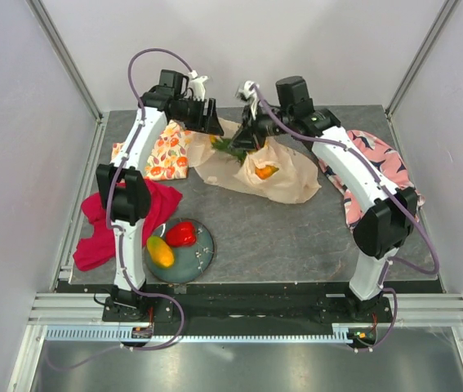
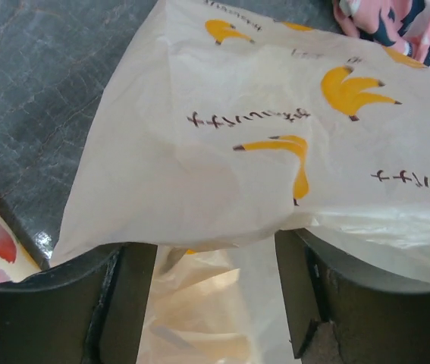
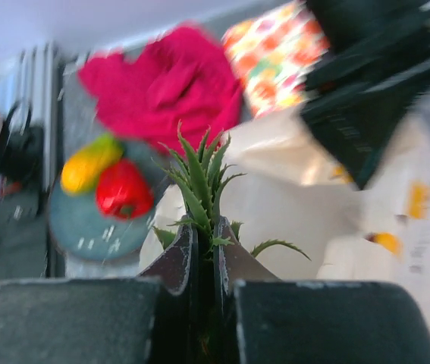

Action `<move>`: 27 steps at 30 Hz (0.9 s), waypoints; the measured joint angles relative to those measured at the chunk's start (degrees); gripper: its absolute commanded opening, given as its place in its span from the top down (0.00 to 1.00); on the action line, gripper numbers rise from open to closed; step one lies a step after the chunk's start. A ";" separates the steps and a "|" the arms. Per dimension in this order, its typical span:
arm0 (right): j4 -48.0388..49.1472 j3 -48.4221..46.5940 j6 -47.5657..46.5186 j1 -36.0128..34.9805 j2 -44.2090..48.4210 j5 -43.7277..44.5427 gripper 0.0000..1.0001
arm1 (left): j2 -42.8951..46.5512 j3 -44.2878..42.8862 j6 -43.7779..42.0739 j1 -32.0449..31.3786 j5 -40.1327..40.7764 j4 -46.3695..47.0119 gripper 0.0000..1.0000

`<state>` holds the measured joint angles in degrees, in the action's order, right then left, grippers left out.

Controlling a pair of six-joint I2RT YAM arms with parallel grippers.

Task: Take the fake fruits out of the plastic bag

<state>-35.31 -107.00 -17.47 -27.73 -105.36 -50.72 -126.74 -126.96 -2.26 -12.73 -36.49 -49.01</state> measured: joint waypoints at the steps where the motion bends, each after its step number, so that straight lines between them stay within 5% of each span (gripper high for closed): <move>1: 4.94 0.50 4.26 0.50 0.70 0.98 1.00 | 0.57 0.00 0.00 0.37 -0.63 -0.09 0.29; 11: 39.60 6.43 26.82 2.58 5.70 15.45 1.00 | 11.80 0.26 -0.04 2.71 -2.67 -0.07 0.10; 20: 48.98 2.08 44.48 5.09 -1.90 10.62 1.00 | 23.85 0.59 0.09 8.74 -17.75 2.40 0.10; 27: 50.38 2.08 49.88 3.45 -3.19 5.09 1.00 | 23.61 0.59 1.46 7.23 -21.18 4.52 0.12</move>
<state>15.07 -104.92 32.40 -24.27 -108.55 -45.63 -103.13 -126.37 -0.80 -5.50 -57.67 -44.49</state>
